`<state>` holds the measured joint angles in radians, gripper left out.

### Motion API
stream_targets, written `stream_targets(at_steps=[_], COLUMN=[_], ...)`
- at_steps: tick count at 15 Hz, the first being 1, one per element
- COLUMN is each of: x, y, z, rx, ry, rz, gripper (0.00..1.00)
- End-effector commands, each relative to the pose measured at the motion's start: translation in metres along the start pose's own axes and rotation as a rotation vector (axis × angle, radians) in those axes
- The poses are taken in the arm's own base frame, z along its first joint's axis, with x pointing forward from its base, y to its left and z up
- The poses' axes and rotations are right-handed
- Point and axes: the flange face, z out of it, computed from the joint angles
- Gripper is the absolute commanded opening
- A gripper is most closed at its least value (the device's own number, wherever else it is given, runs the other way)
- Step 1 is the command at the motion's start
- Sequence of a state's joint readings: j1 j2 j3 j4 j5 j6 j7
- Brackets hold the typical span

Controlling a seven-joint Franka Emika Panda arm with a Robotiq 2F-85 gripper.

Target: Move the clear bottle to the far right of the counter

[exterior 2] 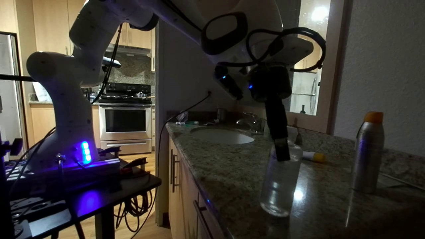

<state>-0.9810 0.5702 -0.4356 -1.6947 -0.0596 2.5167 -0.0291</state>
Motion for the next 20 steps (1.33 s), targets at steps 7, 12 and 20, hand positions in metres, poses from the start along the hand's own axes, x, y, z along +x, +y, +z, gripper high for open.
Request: stream_targets(at_steps=[7, 12, 20], x=[-0.004, 0.006, 0.017], y=[-0.005, -0.013, -0.019], z=[0.046, 0.039, 0.036], rx=[0.004, -0.015, 0.01], ry=[0.062, 0.037, -0.026], rz=[-0.119, -0.201, -0.243], gripper=[0.38, 0.38, 0.38])
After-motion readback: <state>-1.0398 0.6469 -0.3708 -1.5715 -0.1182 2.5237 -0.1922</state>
